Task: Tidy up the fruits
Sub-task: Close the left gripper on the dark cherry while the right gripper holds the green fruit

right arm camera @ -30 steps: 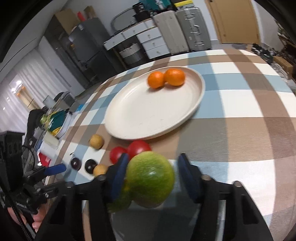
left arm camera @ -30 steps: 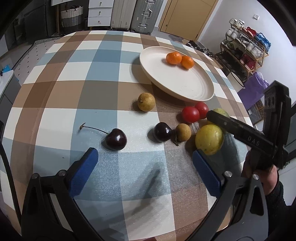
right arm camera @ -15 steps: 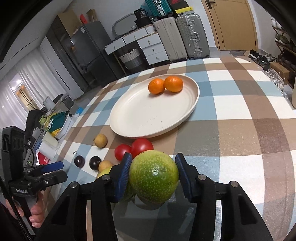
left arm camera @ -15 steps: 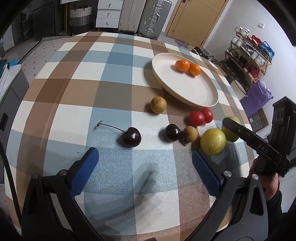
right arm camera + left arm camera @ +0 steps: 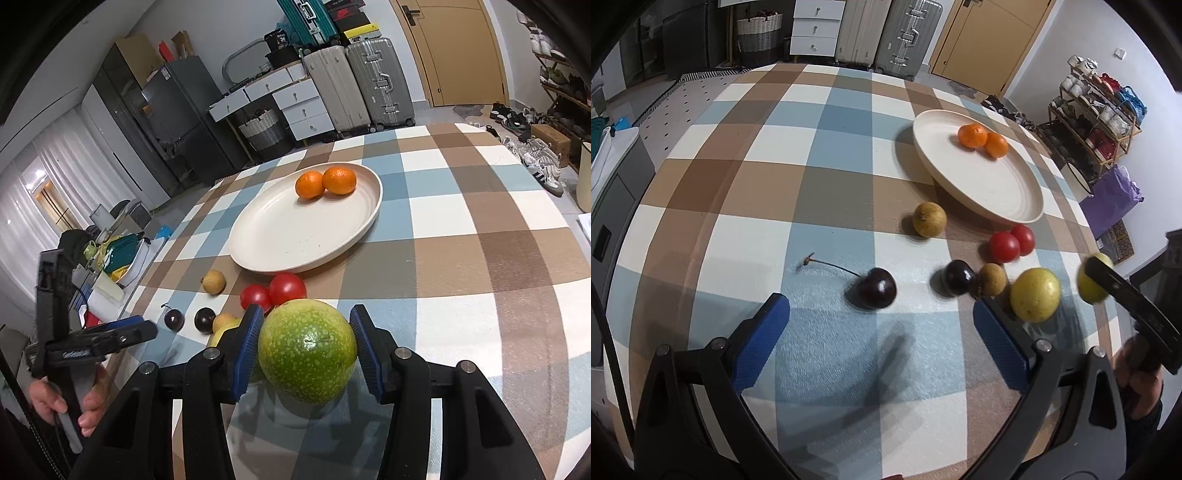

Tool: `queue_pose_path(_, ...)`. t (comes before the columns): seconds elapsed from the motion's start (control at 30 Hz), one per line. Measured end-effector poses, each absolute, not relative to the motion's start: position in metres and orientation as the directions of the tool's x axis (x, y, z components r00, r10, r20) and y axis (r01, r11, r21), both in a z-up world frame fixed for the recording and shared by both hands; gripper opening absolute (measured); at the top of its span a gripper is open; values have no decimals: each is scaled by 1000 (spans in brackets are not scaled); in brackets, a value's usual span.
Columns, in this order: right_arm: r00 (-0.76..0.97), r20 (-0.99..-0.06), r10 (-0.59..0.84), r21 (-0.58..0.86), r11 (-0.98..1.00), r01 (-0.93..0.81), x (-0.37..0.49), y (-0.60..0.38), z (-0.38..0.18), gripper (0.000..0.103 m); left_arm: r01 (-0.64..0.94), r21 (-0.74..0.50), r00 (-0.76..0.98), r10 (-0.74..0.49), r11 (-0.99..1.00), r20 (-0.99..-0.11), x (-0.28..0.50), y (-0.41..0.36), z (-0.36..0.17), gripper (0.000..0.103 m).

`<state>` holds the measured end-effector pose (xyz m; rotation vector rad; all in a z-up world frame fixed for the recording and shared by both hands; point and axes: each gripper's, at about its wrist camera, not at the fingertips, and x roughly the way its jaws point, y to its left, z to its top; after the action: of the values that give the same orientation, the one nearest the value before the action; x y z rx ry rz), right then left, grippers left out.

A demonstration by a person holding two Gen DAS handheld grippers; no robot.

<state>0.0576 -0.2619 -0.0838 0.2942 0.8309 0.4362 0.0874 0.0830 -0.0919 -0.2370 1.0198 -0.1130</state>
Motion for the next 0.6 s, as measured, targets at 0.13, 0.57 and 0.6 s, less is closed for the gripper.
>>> queue_pose_path(0.13, 597, -639, 485, 413, 871, -266, 54, -263, -78, 49, -24, -225, 515, -180, 974, -838, 98, 83, -100, 92)
queue_pose_path(0.57, 608, -626, 488, 398, 871, -289, 44, -262, -64, 49, -2, -147, 512, -125, 989, -850, 114, 76, -113, 48)
queue_pose_path(0.6, 609, -623, 490, 401, 869, -289, 44, -261, -64, 49, 7, -144, 514, -127, 990, -849, 113, 75, -113, 42)
